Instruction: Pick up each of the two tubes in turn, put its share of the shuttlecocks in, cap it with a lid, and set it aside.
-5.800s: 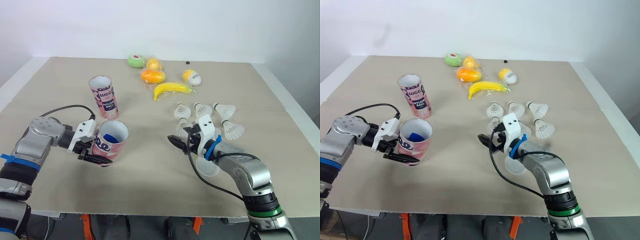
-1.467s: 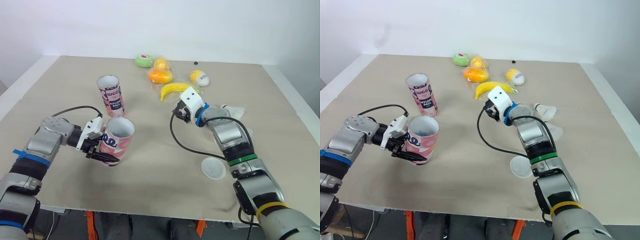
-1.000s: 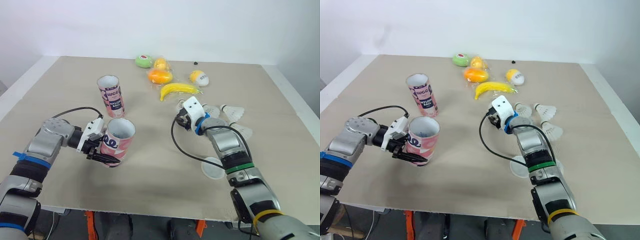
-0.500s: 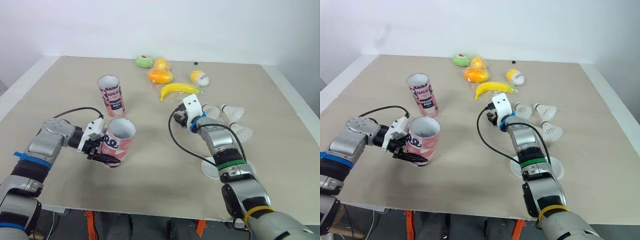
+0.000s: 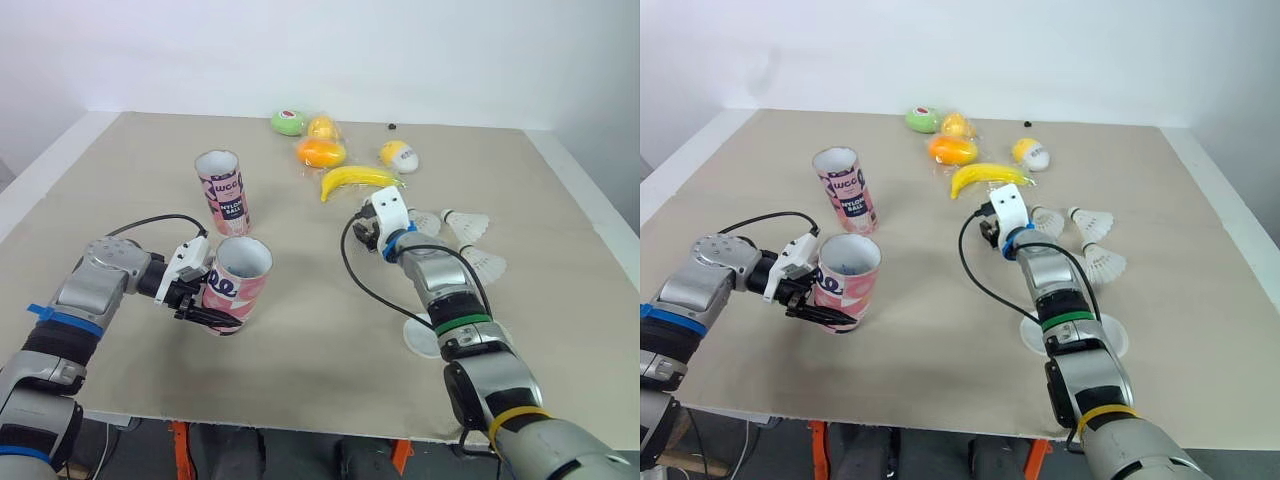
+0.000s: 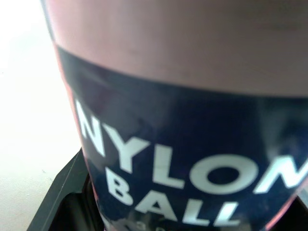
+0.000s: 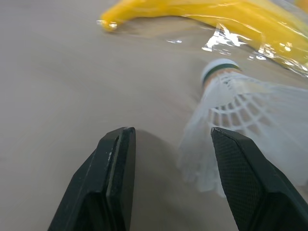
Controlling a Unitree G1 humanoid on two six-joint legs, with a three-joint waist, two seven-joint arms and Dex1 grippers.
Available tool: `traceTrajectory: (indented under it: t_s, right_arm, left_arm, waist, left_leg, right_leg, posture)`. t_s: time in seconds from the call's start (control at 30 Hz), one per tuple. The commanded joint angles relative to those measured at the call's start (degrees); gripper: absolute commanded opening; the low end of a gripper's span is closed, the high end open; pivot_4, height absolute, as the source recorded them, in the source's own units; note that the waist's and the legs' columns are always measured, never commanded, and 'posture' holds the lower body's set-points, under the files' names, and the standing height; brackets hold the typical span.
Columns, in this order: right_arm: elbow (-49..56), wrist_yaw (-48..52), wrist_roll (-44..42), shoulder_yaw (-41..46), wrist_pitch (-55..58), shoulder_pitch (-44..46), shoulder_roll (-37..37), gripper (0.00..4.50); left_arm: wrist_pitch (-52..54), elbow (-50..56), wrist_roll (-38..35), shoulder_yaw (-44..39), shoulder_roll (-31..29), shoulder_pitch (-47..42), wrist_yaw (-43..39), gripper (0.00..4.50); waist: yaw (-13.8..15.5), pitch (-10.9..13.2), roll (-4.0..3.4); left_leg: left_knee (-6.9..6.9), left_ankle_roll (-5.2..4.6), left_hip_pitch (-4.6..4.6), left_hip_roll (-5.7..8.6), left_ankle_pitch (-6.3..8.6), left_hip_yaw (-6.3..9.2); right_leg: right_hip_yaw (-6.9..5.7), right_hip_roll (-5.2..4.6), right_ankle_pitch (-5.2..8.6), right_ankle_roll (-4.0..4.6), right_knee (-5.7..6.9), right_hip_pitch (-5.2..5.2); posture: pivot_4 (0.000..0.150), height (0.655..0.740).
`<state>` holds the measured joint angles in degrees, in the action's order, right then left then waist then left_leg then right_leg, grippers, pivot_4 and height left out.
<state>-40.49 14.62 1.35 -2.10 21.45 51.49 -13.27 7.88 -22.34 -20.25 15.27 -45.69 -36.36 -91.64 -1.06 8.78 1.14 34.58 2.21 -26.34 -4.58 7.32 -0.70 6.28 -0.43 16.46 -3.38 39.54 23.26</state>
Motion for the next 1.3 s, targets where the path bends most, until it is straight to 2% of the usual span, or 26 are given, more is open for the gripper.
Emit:
traceTrajectory:
  t_s: [0.03,0.07,0.17,0.3,0.33,0.53,0.7,0.8,0.9,1.0,1.1,1.3]
  right_arm:
    - [-0.5,-2.1,-0.5,2.0,-1.6,1.9,0.1,2.74]
    - [-0.6,-2.3,-0.6,2.1,-1.8,2.0,0.1,2.74]
    - [-0.4,-2.1,-0.7,2.2,-2.0,2.0,0.1,1.96]
    - [0.5,-1.6,-0.8,2.0,-1.8,1.8,0.3,0.32]
    - [0.8,-1.4,-0.9,1.9,-1.7,1.8,0.3,0.04]
    - [7.8,4.9,-2.3,-0.6,-1.3,0.2,1.6,0.04]
    - [24.9,18.0,-8.6,-3.5,0.6,-3.1,1.6,0.04]
    - [42.3,33.1,-14.4,-5.8,-1.7,-6.2,-6.0,0.04]
    - [52.3,43.0,-19.1,-6.2,1.5,-7.3,-14.7,0.04]
    - [56.4,49.5,-19.8,-6.6,2.8,-4.4,-22.7,0.04]
    - [58.2,54.8,-18.9,-9.0,1.7,-1.3,-27.2,0.04]
    - [56.2,59.0,-12.1,-17.3,-3.0,3.7,-27.5,0.04]
  left_arm:
    - [0.8,1.4,0.7,3.2,1.7,2.0,-0.9,3.08]
    - [0.8,1.4,0.7,3.2,1.7,2.0,-0.9,3.08]
    - [1.0,1.7,0.8,3.1,1.8,2.3,-0.9,3.08]
    - [1.1,1.7,0.9,2.9,1.9,2.3,-0.9,3.08]
    - [1.1,1.7,1.0,2.8,2.0,2.2,-0.9,3.08]
    - [1.0,1.6,1.3,2.7,2.4,2.3,-0.9,3.08]
    - [1.0,1.3,1.5,2.8,3.0,2.1,-0.9,3.08]
    - [0.9,1.1,1.6,2.9,3.2,2.0,-0.9,3.08]
    - [1.0,0.9,1.6,3.0,3.3,1.9,-0.9,3.08]
    - [0.8,0.4,1.5,3.3,3.2,1.5,-0.9,3.08]
    - [0.7,-0.2,1.3,3.7,3.1,0.8,-0.9,3.08]
    - [0.2,-1.6,0.7,5.3,2.7,-1.4,-0.9,3.08]
  waist:
    - [0.0,0.0,0.0]
    - [0.0,0.0,0.0]
    - [0.0,0.0,0.0]
    - [0.0,0.0,0.0]
    - [0.0,0.0,0.0]
    - [0.0,0.0,-0.03]
    - [0.0,0.0,-0.03]
    - [0.6,0.1,-0.14]
    - [1.0,0.0,-0.14]
    - [1.1,0.0,-0.16]
    - [1.1,0.0,-0.18]
    - [1.3,0.0,-0.2]
  left_leg:
    - [0.0,0.0,0.0,0.0,0.0,0.0]
    - [-0.01,0.0,0.0,0.0,0.0,0.0]
    - [-0.02,0.0,0.0,0.0,0.0,0.0]
    - [-0.02,0.0,0.0,0.0,0.0,0.0]
    - [-0.02,0.0,0.0,0.0,0.0,0.0]
    - [-0.02,0.0,0.0,0.0,0.0,0.0]
    - [-0.03,0.0,-0.04,0.01,0.0,0.05]
    - [0.01,0.0,-0.11,0.06,0.0,0.13]
    - [0.04,-0.03,-0.26,0.09,0.04,0.08]
    - [0.02,-0.04,-0.15,0.06,0.05,0.1]
    - [0.04,-0.04,-0.11,0.02,0.04,0.01]
    - [0.05,-0.03,-0.08,-0.02,0.04,-0.04]
  right_leg:
    - [0.0,0.0,0.0,0.0,0.0,0.0]
    - [0.0,0.0,0.0,0.0,0.0,0.01]
    - [0.0,0.0,0.01,0.01,0.0,0.01]
    - [0.0,0.0,0.01,0.0,0.0,0.01]
    - [0.0,0.0,0.01,0.0,0.0,0.01]
    - [0.0,0.01,0.01,0.0,0.0,0.02]
    - [-0.01,0.01,0.04,-0.04,-0.01,0.0]
    - [-0.02,0.0,0.05,-0.05,-0.04,-0.02]
    - [0.01,-0.05,0.16,-0.16,-0.17,-0.06]
    - [-0.04,-0.01,0.2,-0.07,-0.16,-0.12]
    - [-0.03,-0.01,0.3,0.07,-0.15,-0.06]
    - [-0.03,-0.01,0.36,0.1,-0.15,0.05]
  posture:
    - [0.15,0.7179]
    - [0.15,0.7179]
    - [0.15,0.7179]
    - [0.15,0.7179]
    - [0.15,0.7179]
    - [0.15,0.7179]
    - [0.15,0.7179]
    - [0.15,0.7179]
    - [0.15,0.7179]
    - [0.15,0.7179]
    - [0.15,0.7179]
    - [0.15,0.7179]
